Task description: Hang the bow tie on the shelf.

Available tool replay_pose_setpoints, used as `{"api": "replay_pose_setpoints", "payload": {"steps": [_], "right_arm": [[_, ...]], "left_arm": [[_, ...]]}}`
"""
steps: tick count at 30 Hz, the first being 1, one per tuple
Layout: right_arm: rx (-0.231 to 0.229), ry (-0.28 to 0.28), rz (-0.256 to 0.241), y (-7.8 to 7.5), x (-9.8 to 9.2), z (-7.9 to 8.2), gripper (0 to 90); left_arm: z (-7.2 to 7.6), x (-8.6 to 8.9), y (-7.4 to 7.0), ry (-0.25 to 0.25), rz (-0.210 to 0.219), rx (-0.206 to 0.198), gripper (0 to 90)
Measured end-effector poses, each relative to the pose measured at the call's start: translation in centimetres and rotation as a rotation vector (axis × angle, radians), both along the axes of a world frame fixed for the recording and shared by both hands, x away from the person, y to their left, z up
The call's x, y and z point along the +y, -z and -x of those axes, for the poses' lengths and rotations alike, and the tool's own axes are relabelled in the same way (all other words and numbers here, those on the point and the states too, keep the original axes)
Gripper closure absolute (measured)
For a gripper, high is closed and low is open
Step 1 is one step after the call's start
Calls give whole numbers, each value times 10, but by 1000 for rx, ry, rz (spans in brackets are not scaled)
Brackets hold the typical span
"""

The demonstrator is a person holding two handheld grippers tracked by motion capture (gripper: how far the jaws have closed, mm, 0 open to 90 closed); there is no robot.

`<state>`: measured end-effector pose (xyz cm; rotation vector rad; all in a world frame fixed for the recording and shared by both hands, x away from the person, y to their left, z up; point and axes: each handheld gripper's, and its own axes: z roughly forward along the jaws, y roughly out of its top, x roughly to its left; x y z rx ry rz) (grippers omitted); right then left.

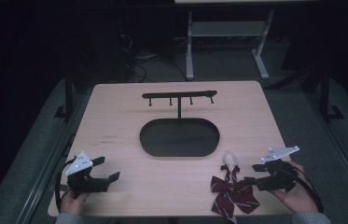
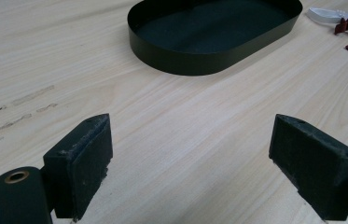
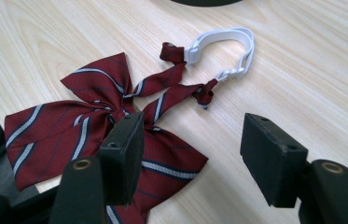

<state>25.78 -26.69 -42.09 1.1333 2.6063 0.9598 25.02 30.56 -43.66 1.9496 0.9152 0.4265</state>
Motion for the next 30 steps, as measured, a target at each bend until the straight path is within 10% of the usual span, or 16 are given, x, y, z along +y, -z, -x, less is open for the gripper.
{"api": "replay_pose_setpoints", "payload": {"steps": [30], "right_arm": [[46, -103, 135, -20, 42, -52, 441]], "left_arm": [[0, 2, -1, -2, 1, -4, 131]]}}
